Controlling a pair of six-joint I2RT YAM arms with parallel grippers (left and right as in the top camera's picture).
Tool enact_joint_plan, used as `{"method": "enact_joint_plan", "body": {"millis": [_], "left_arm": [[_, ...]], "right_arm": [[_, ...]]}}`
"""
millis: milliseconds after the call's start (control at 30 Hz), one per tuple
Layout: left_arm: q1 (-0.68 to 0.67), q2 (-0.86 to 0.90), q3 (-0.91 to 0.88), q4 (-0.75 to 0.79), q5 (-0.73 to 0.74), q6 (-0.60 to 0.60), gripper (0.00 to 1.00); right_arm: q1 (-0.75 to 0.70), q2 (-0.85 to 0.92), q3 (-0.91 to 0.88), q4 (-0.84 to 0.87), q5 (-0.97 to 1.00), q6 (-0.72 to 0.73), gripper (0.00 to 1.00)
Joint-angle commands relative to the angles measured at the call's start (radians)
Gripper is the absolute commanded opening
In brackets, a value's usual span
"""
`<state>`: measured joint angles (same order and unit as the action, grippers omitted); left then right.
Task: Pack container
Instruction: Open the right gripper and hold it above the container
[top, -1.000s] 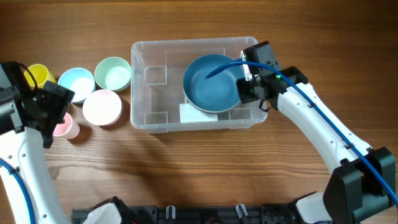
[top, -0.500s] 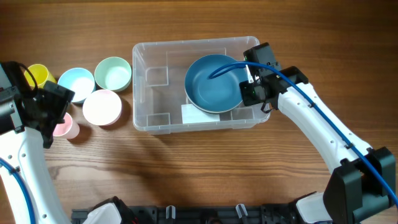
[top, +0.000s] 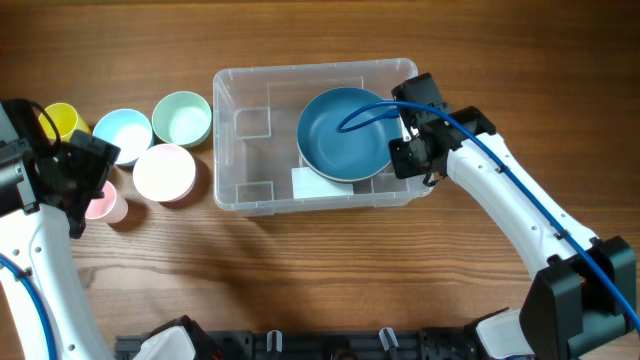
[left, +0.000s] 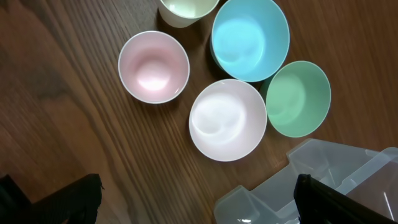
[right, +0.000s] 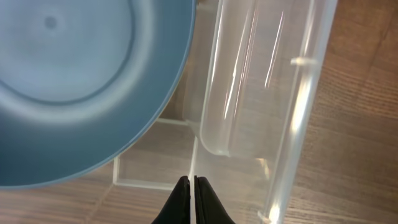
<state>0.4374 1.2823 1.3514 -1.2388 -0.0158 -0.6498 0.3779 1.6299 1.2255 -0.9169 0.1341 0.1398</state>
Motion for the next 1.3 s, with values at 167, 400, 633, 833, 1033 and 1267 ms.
{"method": "enact_joint_plan", "body": {"millis": [167,400,633,833,1033,1267], "left_arm": [[0.005,-0.016,0.016,0.000,0.008,-0.013,1.00],[0.005,-0.016,0.016,0.000,0.008,-0.013,1.00],[0.005,-0.016,0.016,0.000,0.008,-0.013,1.00],[0.005,-0.016,0.016,0.000,0.008,-0.013,1.00],[0.005,-0.016,0.016,0.000,0.008,-0.013,1.00],[0.005,-0.016,0.016,0.000,0.008,-0.013,1.00]], "right_arm": [[-0.002,-0.077,0.005,-0.032,-0.040,0.047,0.04],[-0.002,-0.091,0.005,-0.098,-0.057,0.070,0.04],[-0.002,-0.091,0.005,-0.127,-0.092,0.071,0.04],[-0.002,-0.091,0.005,-0.156,-0.092,0.073,0.04],[-0.002,-0.091,0.005,-0.184,-0.100,0.078,0.04],[-0.002,-0.091,0.005,-0.208,-0.111,0.081,0.04]]}}
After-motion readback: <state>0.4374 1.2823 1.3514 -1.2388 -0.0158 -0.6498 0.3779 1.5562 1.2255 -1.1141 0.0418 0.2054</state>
